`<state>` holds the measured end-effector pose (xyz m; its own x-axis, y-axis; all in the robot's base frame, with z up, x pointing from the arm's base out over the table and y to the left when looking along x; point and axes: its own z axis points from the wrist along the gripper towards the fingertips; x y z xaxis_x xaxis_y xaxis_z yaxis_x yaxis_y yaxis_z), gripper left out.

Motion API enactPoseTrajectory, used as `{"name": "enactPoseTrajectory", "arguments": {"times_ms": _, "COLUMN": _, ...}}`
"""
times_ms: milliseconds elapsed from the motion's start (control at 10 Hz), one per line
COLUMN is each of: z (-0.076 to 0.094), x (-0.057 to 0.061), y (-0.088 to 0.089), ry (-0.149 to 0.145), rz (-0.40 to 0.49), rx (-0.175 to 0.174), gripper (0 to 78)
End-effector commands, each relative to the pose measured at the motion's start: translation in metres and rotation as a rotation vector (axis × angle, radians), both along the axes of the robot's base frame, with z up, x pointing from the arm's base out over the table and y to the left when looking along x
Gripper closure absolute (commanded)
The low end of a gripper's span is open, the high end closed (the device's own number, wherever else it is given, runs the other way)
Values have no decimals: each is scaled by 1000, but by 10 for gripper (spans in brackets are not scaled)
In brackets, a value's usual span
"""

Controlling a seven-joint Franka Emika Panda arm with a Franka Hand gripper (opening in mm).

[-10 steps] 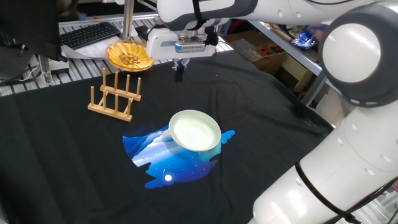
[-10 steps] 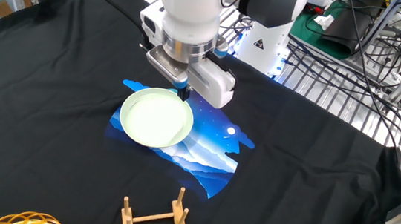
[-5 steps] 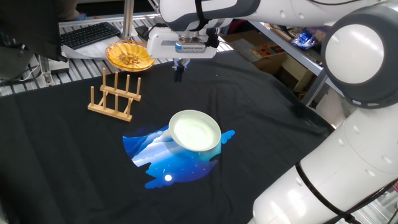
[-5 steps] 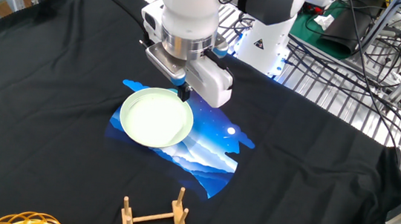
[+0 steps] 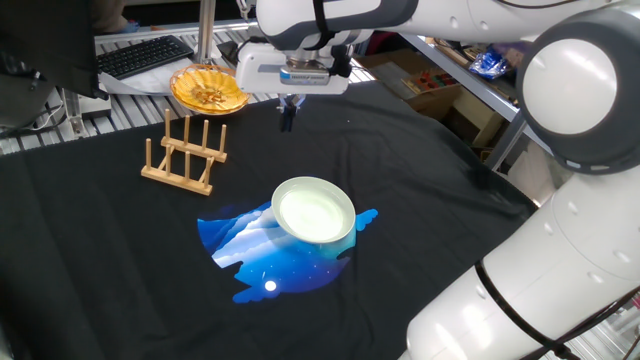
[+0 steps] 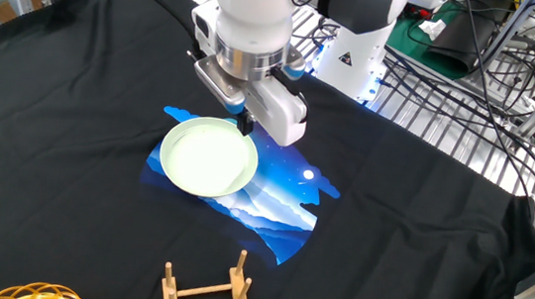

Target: Put the dish on the dish rack

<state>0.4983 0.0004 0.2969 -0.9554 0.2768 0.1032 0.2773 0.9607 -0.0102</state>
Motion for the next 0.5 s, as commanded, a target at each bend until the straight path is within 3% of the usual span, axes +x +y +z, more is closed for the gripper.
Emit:
{"name": "enactPoseTrajectory", "arguments": {"times_ms": 100, "z": 1, "x": 1, "y": 0, "ry": -1, "rz": -17, "rx": -4, "gripper": 776}}
{"name": "enactPoseTrajectory", "arguments": {"times_ms": 500, "z": 1, "x": 1, "y": 0, "ry": 12, "rz": -33, "rx": -14, "gripper": 776}}
